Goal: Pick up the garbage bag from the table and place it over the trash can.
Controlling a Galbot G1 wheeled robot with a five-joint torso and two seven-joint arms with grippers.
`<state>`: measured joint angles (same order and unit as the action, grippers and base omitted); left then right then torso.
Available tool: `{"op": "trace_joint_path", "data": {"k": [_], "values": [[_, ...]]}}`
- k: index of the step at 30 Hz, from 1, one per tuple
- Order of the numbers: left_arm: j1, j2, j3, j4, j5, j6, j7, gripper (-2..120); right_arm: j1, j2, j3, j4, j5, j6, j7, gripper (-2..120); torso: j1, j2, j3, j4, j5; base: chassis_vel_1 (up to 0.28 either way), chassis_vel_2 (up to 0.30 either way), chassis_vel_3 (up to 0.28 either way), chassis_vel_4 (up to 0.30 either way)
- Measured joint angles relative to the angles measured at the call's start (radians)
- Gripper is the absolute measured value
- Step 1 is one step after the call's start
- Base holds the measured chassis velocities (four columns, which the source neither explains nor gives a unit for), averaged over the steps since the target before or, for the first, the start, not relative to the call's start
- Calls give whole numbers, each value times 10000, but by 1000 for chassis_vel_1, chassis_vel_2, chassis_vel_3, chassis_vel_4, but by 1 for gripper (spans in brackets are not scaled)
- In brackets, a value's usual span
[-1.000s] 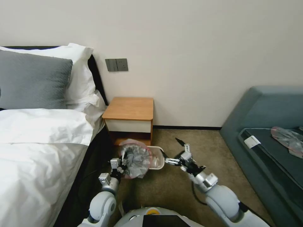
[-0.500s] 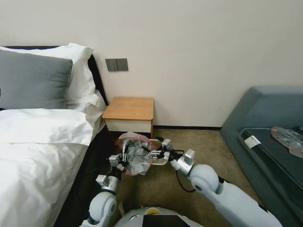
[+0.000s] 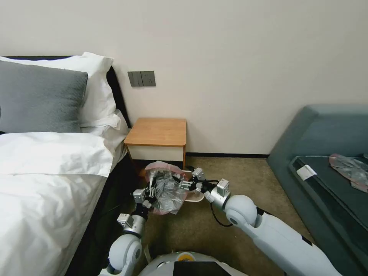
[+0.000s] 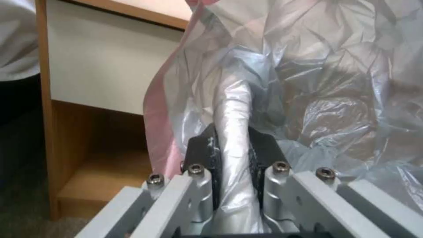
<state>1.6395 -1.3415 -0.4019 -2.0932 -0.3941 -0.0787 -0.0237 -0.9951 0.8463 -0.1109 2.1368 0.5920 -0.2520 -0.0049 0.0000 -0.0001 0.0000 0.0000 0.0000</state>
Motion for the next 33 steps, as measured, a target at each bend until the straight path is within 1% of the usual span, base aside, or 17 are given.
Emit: {"op": "trace_joint_path", "data": {"k": [2,3,4,6,7,8,10,11,13,14,15,17,19,20,22,29,33], "values": [[-30,9,0,8,-1,24,0,9,75,54,-64,-31,-91,2,-18,68,0,0,0,0,-1,0,0,0,0],[-30,9,0,8,-1,24,0,9,75,54,-64,-31,-91,2,-18,68,0,0,0,0,-1,0,0,0,0],[-52,9,0,24,-3,38,0,9,101,82,-102,-69,-151,2,-28,62,1,0,0,0,0,0,0,0,0],[-58,9,3,33,-4,43,0,9,107,87,-116,-85,-173,4,-33,57,1,0,0,0,0,0,0,0,0],[-68,8,12,45,-9,55,0,9,110,90,-146,-104,-201,11,-42,47,0,0,0,-1,-1,0,0,0,0],[-68,8,12,45,-9,55,0,9,110,90,-146,-104,-201,11,-42,47,0,0,0,-1,-1,0,0,0,0],[-73,4,21,54,-13,68,0,9,111,92,-164,-108,-215,18,-49,41,1,0,0,-1,0,0,0,0,0],[-73,4,21,54,-13,68,0,9,111,92,-164,-108,-215,18,-49,41,1,0,0,-1,0,0,0,0,0],[-78,0,29,62,-17,77,0,9,119,96,-175,-109,-221,23,-53,30,0,0,0,-1,-1,0,0,0,0],[-83,-1,35,66,-22,82,-1,9,130,102,-179,-108,-224,26,-54,22,0,0,0,-1,-1,0,0,0,0],[-83,-1,35,66,-22,82,-1,9,130,102,-179,-108,-224,26,-54,22,0,0,0,-1,-1,0,0,0,0],[-98,-6,45,79,-29,98,-2,9,158,110,-181,-110,-225,38,-56,13,0,0,0,0,-1,0,0,0,0],[-107,-10,45,87,-26,106,-4,9,166,109,-182,-115,-226,43,-58,10,0,0,0,0,-1,0,0,0,0],[-114,-13,42,90,-22,116,-14,9,165,93,-181,-118,-234,62,-71,3,0,0,0,0,-1,0,0,0,0],[-117,-13,35,91,-22,122,-22,9,151,87,-173,-118,-241,68,-76,0,0,0,0,0,-1,0,0,0,0],[-97,-6,-32,106,53,116,-28,9,77,81,24,-123,-329,144,-157,0,0,0,-1,-1,0,0,0,0,0],[25,53,7,113,505,-289,249,9,345,-73,317,-353,-257,157,-155,0,0,0,-1,0,0,0,0,0,0]]}}
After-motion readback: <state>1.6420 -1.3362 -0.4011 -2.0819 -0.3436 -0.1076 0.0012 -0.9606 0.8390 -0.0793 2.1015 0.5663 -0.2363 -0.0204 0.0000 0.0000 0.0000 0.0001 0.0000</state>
